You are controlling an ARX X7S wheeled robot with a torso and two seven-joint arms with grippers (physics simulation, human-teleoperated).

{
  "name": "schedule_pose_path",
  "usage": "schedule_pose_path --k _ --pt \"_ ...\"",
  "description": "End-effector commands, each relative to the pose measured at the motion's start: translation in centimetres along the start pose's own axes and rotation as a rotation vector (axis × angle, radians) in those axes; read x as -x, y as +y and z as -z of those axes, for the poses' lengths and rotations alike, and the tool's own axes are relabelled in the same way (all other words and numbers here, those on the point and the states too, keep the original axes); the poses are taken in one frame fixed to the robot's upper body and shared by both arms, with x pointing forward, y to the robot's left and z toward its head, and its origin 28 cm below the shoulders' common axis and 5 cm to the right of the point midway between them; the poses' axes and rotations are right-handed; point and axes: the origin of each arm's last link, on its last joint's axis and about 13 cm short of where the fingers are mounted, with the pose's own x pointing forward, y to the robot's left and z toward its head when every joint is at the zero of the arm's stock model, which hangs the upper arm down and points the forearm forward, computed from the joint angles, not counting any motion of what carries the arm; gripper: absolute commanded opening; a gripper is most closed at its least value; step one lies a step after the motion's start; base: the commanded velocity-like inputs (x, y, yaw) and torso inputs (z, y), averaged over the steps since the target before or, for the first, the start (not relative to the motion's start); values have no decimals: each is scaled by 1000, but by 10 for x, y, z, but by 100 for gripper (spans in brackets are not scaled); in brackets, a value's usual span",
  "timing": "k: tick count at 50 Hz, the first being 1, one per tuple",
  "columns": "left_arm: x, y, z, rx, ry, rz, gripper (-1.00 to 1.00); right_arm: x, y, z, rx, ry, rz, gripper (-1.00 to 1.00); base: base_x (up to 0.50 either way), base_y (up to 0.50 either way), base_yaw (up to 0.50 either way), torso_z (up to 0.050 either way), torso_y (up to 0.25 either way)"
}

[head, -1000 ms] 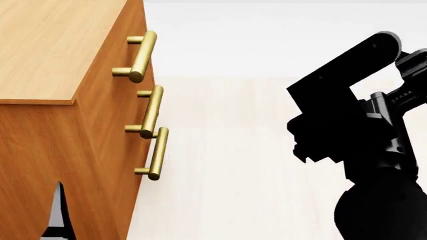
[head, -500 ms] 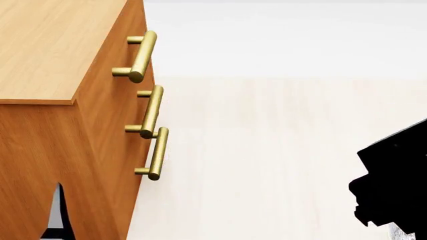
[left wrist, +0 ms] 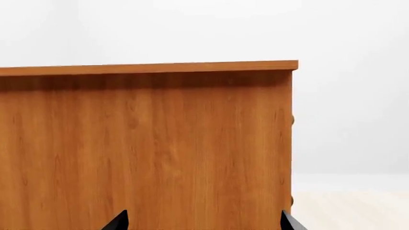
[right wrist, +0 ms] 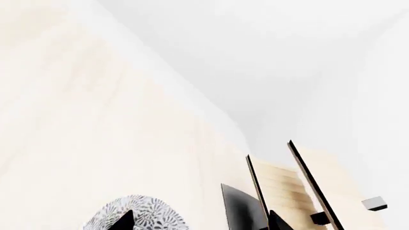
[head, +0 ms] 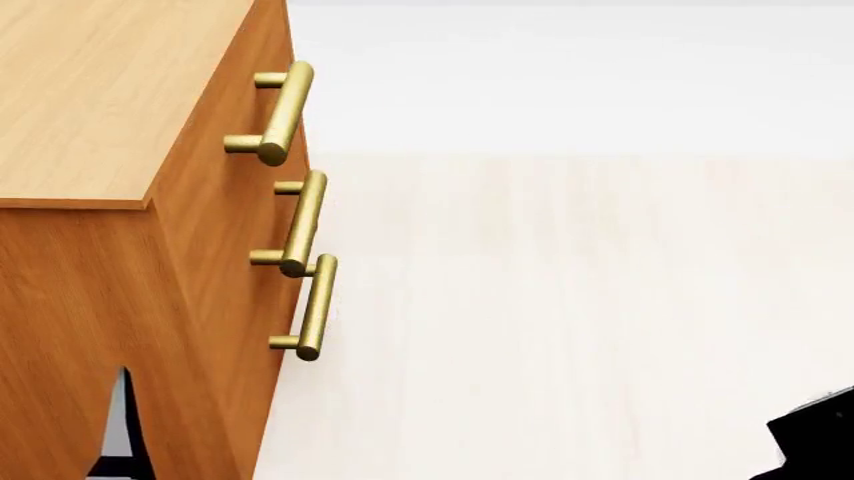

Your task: Close the top drawer of the cabinet and put the bowl on top of it.

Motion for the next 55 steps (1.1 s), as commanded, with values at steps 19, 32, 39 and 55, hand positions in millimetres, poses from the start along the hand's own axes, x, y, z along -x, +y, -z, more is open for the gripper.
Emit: schedule_pose_path --k 19,32,39,55 --pt "0 0 4 -3 8 1 100 1 22 26 6 61 -54 100 0 0 0 0 0" --pt "1 0 5 -5 8 0 100 -2 32 34 2 70 -82 100 0 0 0 0 0" --pt "1 -1 5 -8 8 3 100 -2 35 35 -3 69 -90 100 0 0 0 0 0" --pt "1 -1 3 -7 6 3 100 -8 44 42 -14 81 -108 100 0 0 0 0 0"
